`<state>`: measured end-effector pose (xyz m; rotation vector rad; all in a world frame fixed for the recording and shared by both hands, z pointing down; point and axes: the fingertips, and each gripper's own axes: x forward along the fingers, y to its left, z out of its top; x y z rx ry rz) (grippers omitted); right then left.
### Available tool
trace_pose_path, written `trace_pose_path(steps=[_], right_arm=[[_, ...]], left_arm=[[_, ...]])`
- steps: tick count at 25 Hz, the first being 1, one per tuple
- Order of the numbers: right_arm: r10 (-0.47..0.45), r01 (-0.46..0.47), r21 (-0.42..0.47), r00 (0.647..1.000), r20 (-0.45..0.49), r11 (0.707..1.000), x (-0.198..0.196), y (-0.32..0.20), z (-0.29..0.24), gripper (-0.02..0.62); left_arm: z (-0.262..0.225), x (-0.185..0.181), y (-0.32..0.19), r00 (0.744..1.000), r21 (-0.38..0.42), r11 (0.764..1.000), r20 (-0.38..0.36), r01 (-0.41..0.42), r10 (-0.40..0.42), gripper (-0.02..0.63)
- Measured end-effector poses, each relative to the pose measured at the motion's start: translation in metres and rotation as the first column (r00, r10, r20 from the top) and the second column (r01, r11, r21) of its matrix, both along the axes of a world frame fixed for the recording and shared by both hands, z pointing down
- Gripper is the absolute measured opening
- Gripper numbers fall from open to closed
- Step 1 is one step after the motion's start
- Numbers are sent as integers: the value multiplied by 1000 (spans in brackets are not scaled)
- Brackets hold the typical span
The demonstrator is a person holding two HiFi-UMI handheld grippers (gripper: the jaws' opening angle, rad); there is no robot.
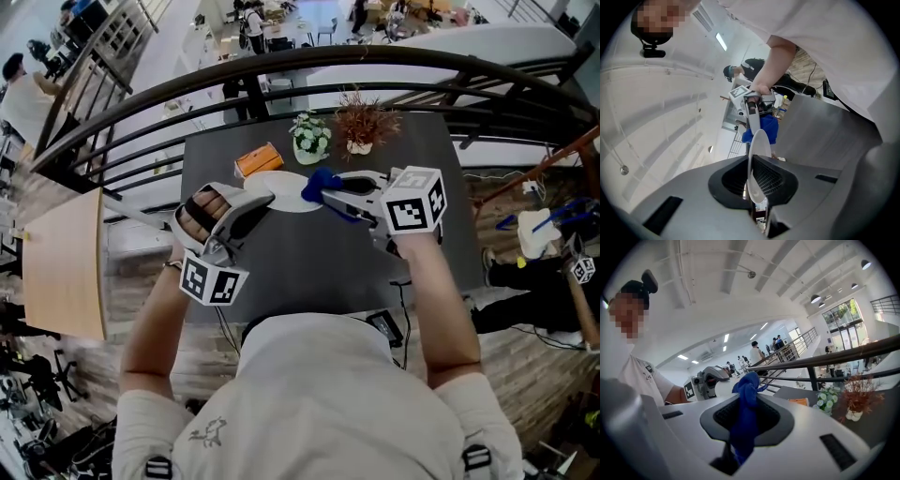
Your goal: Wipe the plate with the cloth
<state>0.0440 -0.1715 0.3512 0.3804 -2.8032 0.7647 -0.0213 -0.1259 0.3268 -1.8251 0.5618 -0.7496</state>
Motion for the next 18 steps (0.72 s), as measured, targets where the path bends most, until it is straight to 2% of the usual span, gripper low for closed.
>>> trace_pose_path(steps=[3,5,8,11,14,18], right_arm=[[135,-133,42,990,-33,990,21,-16,16,70],[194,-188,77,979,-65,979,31,-19,29,71],[212,-209,58,975,-66,976,32,-15,48,71],[221,-220,32,973,-63,975,28,-11,62,71],[217,-217,19,973,-71,976,21,-7,74,71],[205,-205,-1,975,-89,979,6,-2,90,71]], left_arm=[[-1,-4,-4,998,-58,998,-68,13,-17,27],[-2,-10,-9,989,-105,994,-140,37,-51,18],[1,-21,-19,967,-190,980,-229,66,-110,18],[16,-24,-24,952,-264,961,-266,79,-151,18],[35,-27,-28,929,-354,931,-308,89,-206,18],[61,-34,-39,874,-488,867,-374,99,-310,18]])
